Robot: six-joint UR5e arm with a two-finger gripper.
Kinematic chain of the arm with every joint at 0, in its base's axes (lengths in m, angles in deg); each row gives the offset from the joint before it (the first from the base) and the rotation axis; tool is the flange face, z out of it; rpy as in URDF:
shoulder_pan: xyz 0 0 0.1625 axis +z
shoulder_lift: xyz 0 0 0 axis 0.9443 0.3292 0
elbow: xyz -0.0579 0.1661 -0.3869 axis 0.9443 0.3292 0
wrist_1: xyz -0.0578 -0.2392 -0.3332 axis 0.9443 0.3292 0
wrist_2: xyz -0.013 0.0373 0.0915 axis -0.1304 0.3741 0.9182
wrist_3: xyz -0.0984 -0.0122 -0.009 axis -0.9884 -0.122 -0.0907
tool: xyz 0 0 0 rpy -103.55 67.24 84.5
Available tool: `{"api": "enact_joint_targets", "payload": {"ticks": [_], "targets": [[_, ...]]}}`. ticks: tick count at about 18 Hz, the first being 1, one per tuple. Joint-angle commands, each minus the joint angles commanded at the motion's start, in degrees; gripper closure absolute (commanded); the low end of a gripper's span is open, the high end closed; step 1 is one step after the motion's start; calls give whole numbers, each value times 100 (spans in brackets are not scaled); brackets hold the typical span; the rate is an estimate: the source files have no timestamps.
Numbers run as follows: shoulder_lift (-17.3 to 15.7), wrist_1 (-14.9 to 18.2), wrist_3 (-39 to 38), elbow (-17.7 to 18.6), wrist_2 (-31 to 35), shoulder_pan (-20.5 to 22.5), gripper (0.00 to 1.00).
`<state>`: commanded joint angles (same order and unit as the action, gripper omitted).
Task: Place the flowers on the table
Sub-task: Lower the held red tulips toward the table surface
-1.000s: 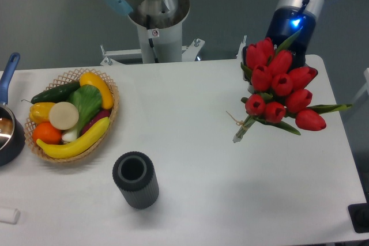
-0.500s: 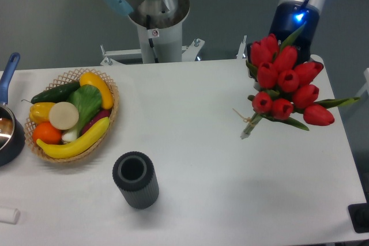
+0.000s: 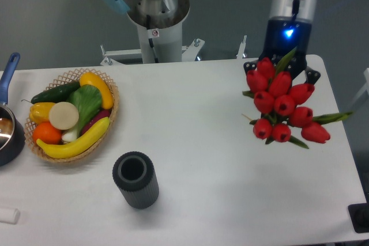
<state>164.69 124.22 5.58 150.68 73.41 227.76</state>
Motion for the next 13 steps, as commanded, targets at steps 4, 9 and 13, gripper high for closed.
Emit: {"api": "enact_joint_targets", "payload": {"ticks": [4,9,13], "targets": [[167,-9,343,228,896,-308,62],[544,0,773,316,2143,-606,62],[1062,-9,880,290,3278,-976,62]]}}
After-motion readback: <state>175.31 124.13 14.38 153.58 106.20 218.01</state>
